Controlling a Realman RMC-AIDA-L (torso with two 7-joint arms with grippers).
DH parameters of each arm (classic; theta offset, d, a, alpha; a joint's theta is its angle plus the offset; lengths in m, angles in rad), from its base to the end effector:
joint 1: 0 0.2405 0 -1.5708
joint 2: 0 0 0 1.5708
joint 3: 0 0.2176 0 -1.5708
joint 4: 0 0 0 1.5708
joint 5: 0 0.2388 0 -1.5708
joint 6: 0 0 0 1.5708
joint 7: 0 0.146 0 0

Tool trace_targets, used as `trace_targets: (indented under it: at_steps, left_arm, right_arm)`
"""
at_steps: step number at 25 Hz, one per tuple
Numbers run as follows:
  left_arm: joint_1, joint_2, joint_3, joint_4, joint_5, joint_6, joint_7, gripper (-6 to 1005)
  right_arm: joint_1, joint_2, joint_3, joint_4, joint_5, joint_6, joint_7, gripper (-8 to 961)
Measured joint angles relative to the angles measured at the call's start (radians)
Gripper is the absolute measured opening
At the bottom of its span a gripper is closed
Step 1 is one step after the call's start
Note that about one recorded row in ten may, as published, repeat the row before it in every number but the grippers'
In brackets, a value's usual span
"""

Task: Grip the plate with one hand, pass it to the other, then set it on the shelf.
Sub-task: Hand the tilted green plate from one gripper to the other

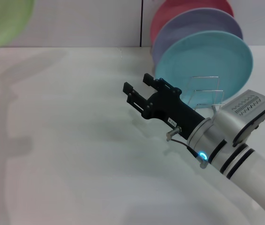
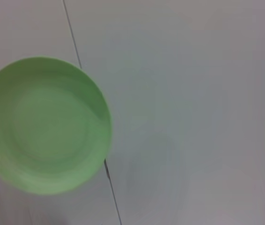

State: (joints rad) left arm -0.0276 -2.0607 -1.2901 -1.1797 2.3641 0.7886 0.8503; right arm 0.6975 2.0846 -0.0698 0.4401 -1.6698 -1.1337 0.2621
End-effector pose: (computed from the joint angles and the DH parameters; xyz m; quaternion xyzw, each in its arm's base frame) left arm -0.2250 0.3570 0.0864 -0.5837 -0.0692 -0.1680 0.7914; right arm 0.1890 0.3169 -0.1269 -0.8132 0.2537 0.3904 0.3492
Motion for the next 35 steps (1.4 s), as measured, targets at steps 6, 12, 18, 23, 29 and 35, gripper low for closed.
trace_targets:
  at_steps: [6, 12, 18, 23, 29, 35]
  left_arm:
    - [-0.022, 0.001, 0.016, 0.129, 0.065, -0.014, -0.394, 31]
    - [-0.072, 0.001, 0.057, 0.327, 0.117, 0.026, -0.662, 32]
    - [-0.093, 0.001, 0.068, 0.494, 0.206, 0.171, -0.910, 32]
    - [-0.108, 0.001, 0.068, 0.616, 0.283, 0.256, -1.096, 32]
    - [-0.125, -0.006, 0.113, 0.690, 0.310, 0.327, -1.134, 32]
    - [-0.132, -0.006, 0.148, 0.697, 0.311, 0.342, -1.136, 32]
  right_arm:
    - [0.002, 0.000, 0.004, 0.002, -0.008, -0.008, -0.002, 643]
    - [-0.006, 0.004, 0.005, 0.016, -0.036, -0.019, -0.007, 644]
    - [-0.013, 0.005, 0.005, 0.022, -0.038, -0.030, -0.008, 634]
    - [-0.019, 0.005, 0.005, 0.025, -0.038, -0.034, -0.009, 626]
    - [-0.012, 0.005, 0.006, 0.033, -0.040, -0.037, -0.014, 616]
    - [-0.003, 0.005, 0.018, 0.033, -0.041, -0.037, -0.023, 607]
